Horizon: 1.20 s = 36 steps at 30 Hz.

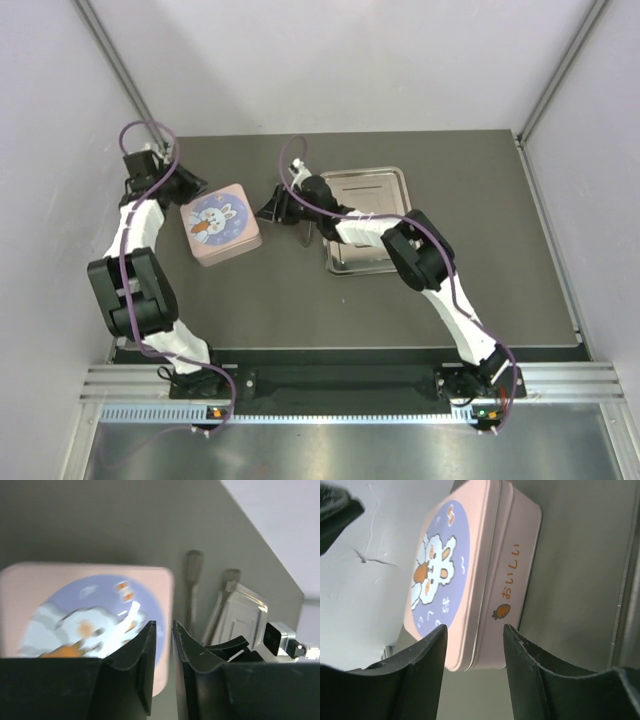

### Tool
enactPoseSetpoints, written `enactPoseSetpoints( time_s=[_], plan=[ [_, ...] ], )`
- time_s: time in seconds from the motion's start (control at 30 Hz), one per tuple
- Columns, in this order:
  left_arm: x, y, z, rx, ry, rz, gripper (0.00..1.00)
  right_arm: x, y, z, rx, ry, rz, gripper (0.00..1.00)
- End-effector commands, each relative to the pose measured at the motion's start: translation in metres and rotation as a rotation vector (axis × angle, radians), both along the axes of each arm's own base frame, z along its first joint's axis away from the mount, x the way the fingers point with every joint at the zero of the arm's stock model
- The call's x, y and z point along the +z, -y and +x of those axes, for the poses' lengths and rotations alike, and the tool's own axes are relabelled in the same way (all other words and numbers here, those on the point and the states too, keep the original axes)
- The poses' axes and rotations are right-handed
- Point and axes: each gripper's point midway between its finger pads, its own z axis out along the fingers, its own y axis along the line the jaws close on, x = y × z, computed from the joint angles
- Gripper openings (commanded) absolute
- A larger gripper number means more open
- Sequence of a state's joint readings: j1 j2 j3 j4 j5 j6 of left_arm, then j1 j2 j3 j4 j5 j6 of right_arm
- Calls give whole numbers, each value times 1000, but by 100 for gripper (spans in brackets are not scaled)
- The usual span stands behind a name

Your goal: Pack the chocolate

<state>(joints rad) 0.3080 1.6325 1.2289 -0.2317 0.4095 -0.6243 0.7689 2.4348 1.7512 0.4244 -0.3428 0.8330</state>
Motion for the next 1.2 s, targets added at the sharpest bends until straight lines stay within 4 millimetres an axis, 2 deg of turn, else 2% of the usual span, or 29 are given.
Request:
enactPoseSetpoints(
  time_s=[0.0, 0.1, 0.13, 0.17, 0.2, 0.23, 0.27, 0.3, 0.4, 0.47, 0.57, 0.6, 0.67, 0.7, 0.73, 0.83, 0.87, 0.9, 1.0, 1.07, 1.17],
  plan=[
    [12, 38, 29, -164, 101, 10, 21, 102, 17, 10, 0, 170, 116, 50],
    [-19, 42, 40, -170, 45, 8, 20, 130, 29, 7, 18, 219, 159, 51],
    [-39, 43, 43, -170, 7, -9, 20, 128, 36, 6, 18, 222, 152, 52],
    [-50, 42, 44, -168, -11, -14, 20, 146, 41, 2, 15, 252, 171, 51],
    [-58, 41, 46, -168, -25, -11, 20, 151, 46, 1, 12, 263, 176, 52],
    [-77, 38, 49, -167, -59, 0, 20, 147, 54, -1, 6, 272, 167, 52],
    [-88, 35, 48, -162, -86, 8, 20, 162, 60, -6, 5, 295, 181, 52],
    [-112, 33, 45, -155, -149, 5, 20, 164, 63, -7, 3, 302, 175, 52],
    [-132, 28, 46, -147, -214, 19, 19, 170, 76, -10, -6, 324, 161, 52],
    [-129, 28, 48, -141, -200, 12, 19, 174, 81, -12, -9, 334, 159, 51],
    [-104, 36, 55, -145, -146, 5, 19, 176, 87, -15, -6, 342, 153, 52],
    [-85, 39, 61, -152, -103, 10, 20, 175, 89, -16, -5, 344, 149, 52],
    [-65, 49, 63, -188, -58, -3, 20, 181, 92, -19, -6, 357, 156, 51],
    [-46, 52, 62, -198, -19, 2, 19, 183, 92, -21, 2, 361, 160, 52],
    [-40, 51, 60, -197, -10, 12, 20, 182, 94, -24, 6, 359, 161, 51],
    [-27, 23, 48, -78, -48, 141, 18, 180, 95, -31, 23, 355, 175, 51],
    [-34, 4, 38, 2, -118, 195, 17, 180, 96, -33, 26, 356, 179, 51],
    [-28, -5, 34, 35, -128, 219, 16, 179, 96, -35, 31, 354, 185, 51],
    [-30, -38, 13, 150, -181, 266, 14, 169, 98, -37, 43, 334, 184, 52],
    [-33, -54, 3, 202, -196, 270, 13, 166, 99, -37, 47, 329, 191, 51],
    [-46, -64, -12, 237, -243, 264, 13, 160, 102, -38, 53, 319, 203, 51]
  ],
)
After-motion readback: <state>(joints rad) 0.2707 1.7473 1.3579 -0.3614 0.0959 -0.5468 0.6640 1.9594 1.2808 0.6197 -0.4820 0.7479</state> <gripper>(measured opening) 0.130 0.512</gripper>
